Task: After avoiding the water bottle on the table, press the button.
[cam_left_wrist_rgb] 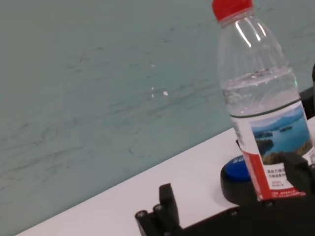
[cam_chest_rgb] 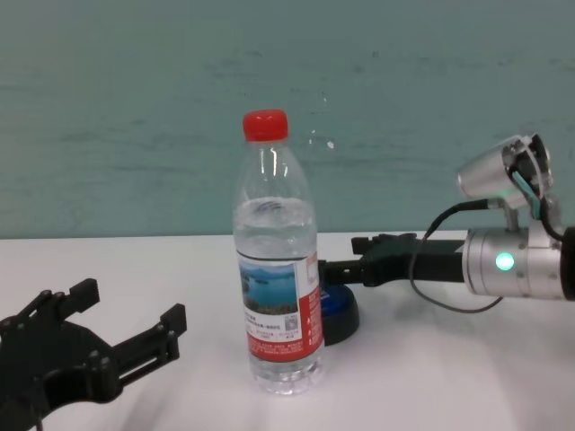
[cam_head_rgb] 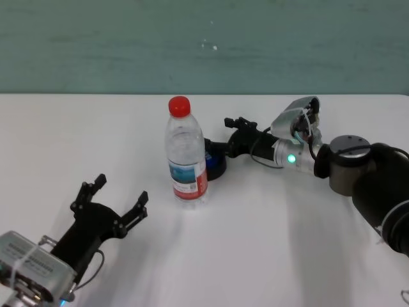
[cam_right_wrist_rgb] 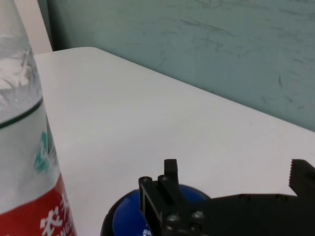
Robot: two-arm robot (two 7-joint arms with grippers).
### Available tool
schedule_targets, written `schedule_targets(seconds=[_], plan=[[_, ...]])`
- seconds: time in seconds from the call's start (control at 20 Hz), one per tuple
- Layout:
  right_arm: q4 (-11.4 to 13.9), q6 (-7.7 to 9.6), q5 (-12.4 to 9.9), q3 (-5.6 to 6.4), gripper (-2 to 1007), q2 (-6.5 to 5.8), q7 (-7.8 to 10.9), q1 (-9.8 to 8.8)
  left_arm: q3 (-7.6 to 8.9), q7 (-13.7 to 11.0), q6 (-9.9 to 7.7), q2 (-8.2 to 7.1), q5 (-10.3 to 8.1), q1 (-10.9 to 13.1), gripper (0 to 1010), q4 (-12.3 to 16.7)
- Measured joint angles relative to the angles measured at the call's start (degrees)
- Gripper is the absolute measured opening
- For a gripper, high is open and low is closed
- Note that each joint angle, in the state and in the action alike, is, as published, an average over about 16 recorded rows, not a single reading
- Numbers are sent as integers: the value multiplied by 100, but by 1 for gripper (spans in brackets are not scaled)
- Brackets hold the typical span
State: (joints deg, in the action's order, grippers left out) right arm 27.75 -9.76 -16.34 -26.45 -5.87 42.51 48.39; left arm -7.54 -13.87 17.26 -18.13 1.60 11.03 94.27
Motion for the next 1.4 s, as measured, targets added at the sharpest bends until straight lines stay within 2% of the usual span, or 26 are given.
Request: schedule_targets(seconds=[0.5, 0.7, 0.95, 1.4], plan=[[-527, -138, 144, 100, 1004, 149, 89, 179, 0, 0, 0, 0, 0, 0, 1000, 0], [-455, -119, 204, 136, 1004, 148, 80, 151, 0, 0, 0, 0, 0, 0, 1000, 0], [8, -12, 261, 155, 1004, 64, 11, -11, 0, 0, 0, 0, 0, 0, 1000, 0], [1340, 271, 246, 122, 1004, -246, -235, -465, 0, 0, 0, 0, 0, 0, 1000, 0]])
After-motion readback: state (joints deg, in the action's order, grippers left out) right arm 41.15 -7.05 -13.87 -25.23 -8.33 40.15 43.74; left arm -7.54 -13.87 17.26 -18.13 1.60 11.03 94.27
